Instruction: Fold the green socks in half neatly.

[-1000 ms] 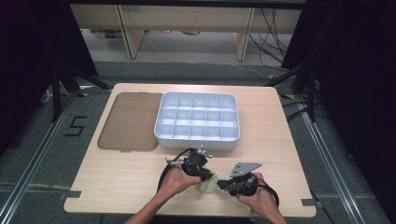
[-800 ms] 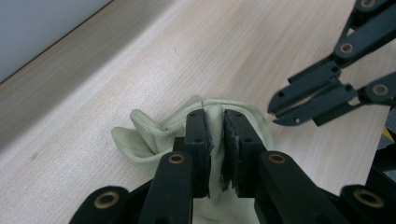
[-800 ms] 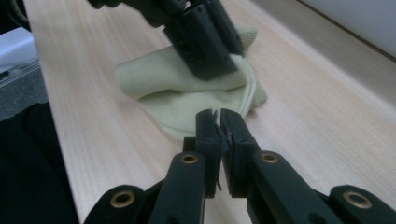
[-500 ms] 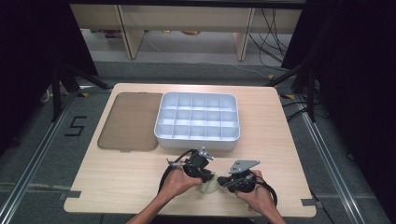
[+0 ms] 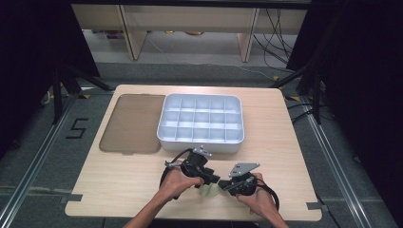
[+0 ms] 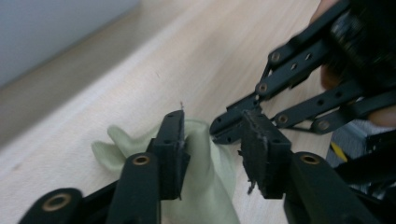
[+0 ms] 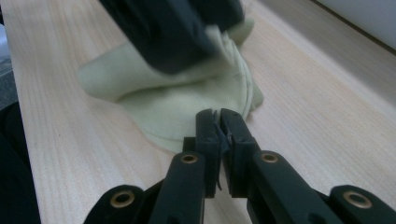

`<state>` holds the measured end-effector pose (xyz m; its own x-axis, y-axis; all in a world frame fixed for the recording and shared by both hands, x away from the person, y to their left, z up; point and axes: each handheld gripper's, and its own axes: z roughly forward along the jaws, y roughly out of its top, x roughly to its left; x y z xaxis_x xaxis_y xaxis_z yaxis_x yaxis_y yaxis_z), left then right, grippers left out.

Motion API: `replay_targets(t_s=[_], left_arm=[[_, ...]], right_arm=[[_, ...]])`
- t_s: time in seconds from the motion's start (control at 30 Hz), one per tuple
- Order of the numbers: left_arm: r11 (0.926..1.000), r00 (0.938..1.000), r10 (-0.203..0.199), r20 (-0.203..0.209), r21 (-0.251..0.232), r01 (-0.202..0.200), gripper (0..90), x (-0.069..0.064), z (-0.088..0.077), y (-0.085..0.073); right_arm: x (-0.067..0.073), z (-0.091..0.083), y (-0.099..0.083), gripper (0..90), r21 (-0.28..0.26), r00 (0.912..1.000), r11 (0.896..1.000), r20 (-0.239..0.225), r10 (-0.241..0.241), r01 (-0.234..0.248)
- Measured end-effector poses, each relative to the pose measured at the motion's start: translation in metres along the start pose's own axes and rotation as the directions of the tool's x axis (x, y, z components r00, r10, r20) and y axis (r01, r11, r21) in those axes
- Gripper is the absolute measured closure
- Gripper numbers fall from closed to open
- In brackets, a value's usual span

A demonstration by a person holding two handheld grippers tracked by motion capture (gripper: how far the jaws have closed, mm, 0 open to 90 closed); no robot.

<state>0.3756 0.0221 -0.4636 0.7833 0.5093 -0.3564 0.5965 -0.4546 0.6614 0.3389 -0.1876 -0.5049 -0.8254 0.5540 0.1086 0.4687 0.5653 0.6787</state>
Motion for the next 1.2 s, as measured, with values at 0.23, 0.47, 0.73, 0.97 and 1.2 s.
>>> replay_targets(t_s=[0.23,0.47,0.73,0.97,1.2], left_arm=[[0.9951,0.9995,-0.021,-0.025,-0.097,0.019,51.0,0.011,-0.038,-0.005],[0.9960,0.9908,-0.079,-0.110,-0.050,0.074,53.6,0.022,-0.065,-0.038],[0.9960,0.9929,-0.090,-0.079,-0.008,0.089,54.5,0.012,-0.054,-0.053],[0.9919,0.9880,-0.126,-0.089,0.003,0.127,52.9,0.010,-0.043,-0.055],[0.9873,0.9859,-0.153,-0.068,0.033,0.155,51.1,0.006,-0.028,-0.058]], right_arm=[[0.000,0.004,-0.001,86.4,-0.012,0.9999,1.000,0.012,-0.004,0.004],[0.002,0.004,-0.001,86.3,-0.013,0.9999,1.000,0.007,0.008,-0.008],[0.003,0.004,0.001,86.3,0.005,1.0000,1.000,0.000,0.008,-0.008],[0.002,0.004,0.002,86.3,-0.001,1.0000,1.000,0.004,-0.008,0.008],[0.002,0.004,0.002,86.3,0.002,0.9999,1.000,0.001,-0.012,0.012]])
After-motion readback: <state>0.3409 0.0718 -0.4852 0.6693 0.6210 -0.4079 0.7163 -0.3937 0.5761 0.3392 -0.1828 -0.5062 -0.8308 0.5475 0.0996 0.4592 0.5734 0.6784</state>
